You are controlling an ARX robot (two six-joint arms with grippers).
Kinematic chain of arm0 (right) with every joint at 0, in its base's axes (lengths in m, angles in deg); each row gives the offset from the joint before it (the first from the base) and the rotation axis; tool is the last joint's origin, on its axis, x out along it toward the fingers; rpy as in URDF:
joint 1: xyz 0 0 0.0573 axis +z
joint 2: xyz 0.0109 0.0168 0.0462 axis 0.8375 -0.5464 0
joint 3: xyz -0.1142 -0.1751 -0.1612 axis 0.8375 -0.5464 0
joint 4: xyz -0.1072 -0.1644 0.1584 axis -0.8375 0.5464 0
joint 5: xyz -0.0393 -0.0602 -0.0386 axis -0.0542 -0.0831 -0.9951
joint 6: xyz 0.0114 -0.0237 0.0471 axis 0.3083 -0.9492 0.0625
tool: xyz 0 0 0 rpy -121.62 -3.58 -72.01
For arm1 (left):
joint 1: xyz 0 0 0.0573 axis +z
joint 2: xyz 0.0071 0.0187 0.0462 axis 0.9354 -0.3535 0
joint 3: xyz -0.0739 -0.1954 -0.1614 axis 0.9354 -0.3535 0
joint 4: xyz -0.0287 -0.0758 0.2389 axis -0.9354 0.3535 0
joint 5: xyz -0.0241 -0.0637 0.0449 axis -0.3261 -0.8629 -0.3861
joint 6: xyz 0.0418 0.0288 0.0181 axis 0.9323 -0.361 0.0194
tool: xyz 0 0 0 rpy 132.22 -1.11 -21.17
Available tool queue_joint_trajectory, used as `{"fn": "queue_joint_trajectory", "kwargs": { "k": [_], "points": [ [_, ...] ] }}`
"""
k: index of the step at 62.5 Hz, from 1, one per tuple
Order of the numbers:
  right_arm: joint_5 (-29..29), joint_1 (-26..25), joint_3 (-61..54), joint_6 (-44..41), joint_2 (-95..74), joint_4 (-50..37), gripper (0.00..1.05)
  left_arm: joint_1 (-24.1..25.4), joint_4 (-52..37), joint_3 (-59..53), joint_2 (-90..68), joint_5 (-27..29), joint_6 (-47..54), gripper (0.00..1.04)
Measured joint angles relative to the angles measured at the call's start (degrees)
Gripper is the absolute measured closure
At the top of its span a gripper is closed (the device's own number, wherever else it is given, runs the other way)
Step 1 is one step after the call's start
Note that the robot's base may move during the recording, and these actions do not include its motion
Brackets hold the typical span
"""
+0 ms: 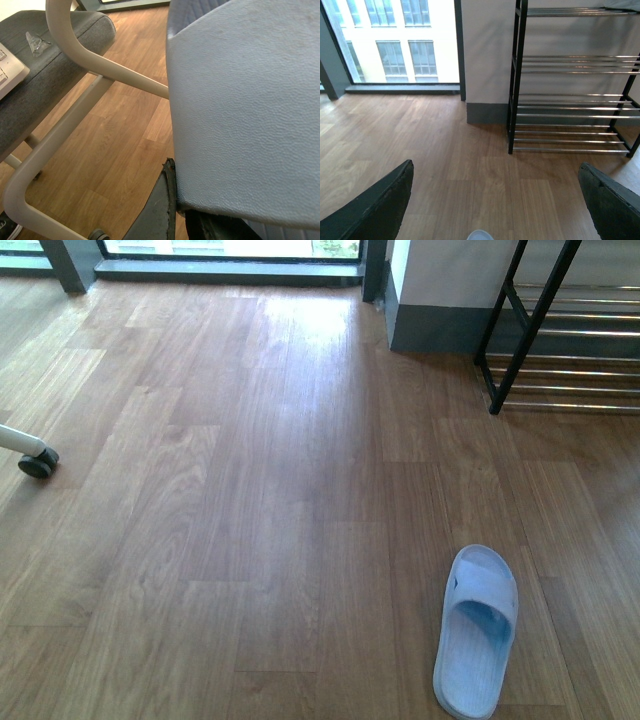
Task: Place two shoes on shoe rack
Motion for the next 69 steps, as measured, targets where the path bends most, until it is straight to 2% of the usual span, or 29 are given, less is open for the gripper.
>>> {"fn": "queue_joint_trajectory", "kwargs": {
  "k": [11,14,19,23,26,31,34,40,49,57,69],
  "points": [
    [0.1,0.0,0.0,-0.3,-0.2,0.2,0.09,0.0,0.0,0.0,0.0,0.0,0.0,1.03],
    [2.6,0.5,2.0,-9.5,-3.2,6.9,0.09,0.0,0.0,0.0,0.0,0.0,0.0,1.03],
    [1.0,2.5,2.3,-21.5,-11.0,7.1,0.09,0.0,0.0,0.0,0.0,0.0,0.0,1.03],
    [-4.3,5.5,1.9,-33.1,-21.3,-0.9,0.09,0.0,0.0,0.0,0.0,0.0,0.0,1.03],
    [-6.6,6.8,2.1,-36.5,-28.2,-7.2,0.09,0.0,0.0,0.0,0.0,0.0,0.0,1.03],
    [-11.5,10.2,4.7,-41.0,-52.9,-26.1,0.09,0.0,0.0,0.0,0.0,0.0,0.0,1.03],
    [-12.7,11.0,6.7,-42.1,-66.2,-35.3,0.09,0.0,0.0,0.0,0.0,0.0,0.0,1.03],
    [-13.6,11.5,10.2,-43.1,-85.6,-47.5,0.09,0.0,0.0,0.0,0.0,0.0,0.0,1.03],
    [-14.1,11.5,15.9,-43.3,-113.0,-60.4,0.09,0.0,0.0,0.0,0.0,0.0,0.0,1.03],
    [-14.5,10.9,20.8,-41.4,-129.7,-63.9,0.09,0.0,0.0,0.0,0.0,0.0,0.0,1.03],
    [-14.8,10.8,29.2,-37.7,-141.8,-63.6,0.09,0.0,0.0,0.0,0.0,0.0,0.0,1.03]
  ]
}}
